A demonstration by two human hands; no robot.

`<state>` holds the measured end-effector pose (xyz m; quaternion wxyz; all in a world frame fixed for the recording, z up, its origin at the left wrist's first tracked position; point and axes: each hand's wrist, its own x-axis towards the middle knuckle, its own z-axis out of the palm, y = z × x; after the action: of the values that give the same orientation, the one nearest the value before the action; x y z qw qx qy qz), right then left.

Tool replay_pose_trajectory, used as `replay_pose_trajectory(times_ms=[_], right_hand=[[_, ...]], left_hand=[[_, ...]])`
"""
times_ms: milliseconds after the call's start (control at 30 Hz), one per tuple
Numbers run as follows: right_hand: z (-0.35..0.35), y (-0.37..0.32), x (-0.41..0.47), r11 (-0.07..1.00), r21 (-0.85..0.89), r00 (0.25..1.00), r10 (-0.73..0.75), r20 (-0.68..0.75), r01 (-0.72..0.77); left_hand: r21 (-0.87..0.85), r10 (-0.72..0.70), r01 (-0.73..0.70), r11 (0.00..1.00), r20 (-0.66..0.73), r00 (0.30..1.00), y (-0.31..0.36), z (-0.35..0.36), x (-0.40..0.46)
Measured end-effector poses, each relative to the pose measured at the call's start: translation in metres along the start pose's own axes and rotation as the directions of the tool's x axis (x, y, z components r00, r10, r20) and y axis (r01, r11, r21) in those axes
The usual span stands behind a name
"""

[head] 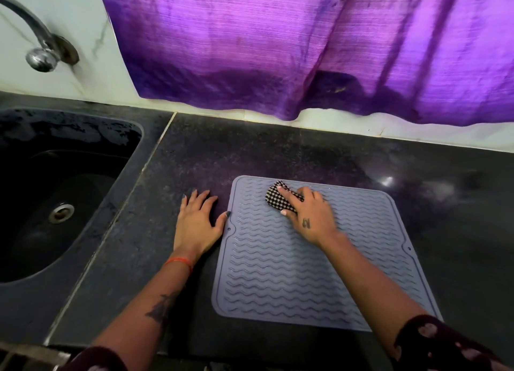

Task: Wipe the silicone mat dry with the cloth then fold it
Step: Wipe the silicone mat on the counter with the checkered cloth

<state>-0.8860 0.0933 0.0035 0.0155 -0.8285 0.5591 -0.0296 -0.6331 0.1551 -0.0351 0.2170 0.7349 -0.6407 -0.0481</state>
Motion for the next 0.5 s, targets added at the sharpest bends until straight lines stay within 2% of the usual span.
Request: replay_pose_trajectory(times_ms=[100, 167, 300, 367, 433, 500], right_hand=[[-0.012, 0.002, 0.016, 0.993, 0.102, 0.995, 0.044, 0.094, -0.053], [-0.02, -0.003, 0.024, 0.971, 0.214, 0.991, 0.084, 0.106, -0.105], [-0.023, -0.041, 0.028, 0.909, 0.403, 0.988, 0.14, -0.062, -0.104], [-0.017, -0.067, 0.03, 0.885, 0.45, 0.983, 0.17, -0.073, -0.12], [-0.006, -0.092, 0.028, 0.933, 0.343, 0.992, 0.126, -0.017, -0.113], [0.006, -0.106, 0.024, 0.996, 0.085, 0.999, 0.016, 0.034, -0.019]], left_hand=[[0.005, -0.001, 0.001, 1.0, 0.004, 1.0, 0.0, 0.0, 0.0], [0.005, -0.003, 0.003, 1.0, 0.005, 1.0, 0.001, 0.0, 0.0], [0.018, -0.003, 0.002, 1.0, 0.011, 1.0, 0.0, -0.001, 0.0], [0.015, -0.001, 0.001, 1.0, 0.01, 1.0, 0.001, -0.002, 0.001], [0.008, -0.003, 0.003, 1.0, 0.0, 1.0, 0.001, -0.002, 0.001], [0.011, -0.003, 0.004, 1.0, -0.005, 1.0, 0.002, -0.002, 0.0]])
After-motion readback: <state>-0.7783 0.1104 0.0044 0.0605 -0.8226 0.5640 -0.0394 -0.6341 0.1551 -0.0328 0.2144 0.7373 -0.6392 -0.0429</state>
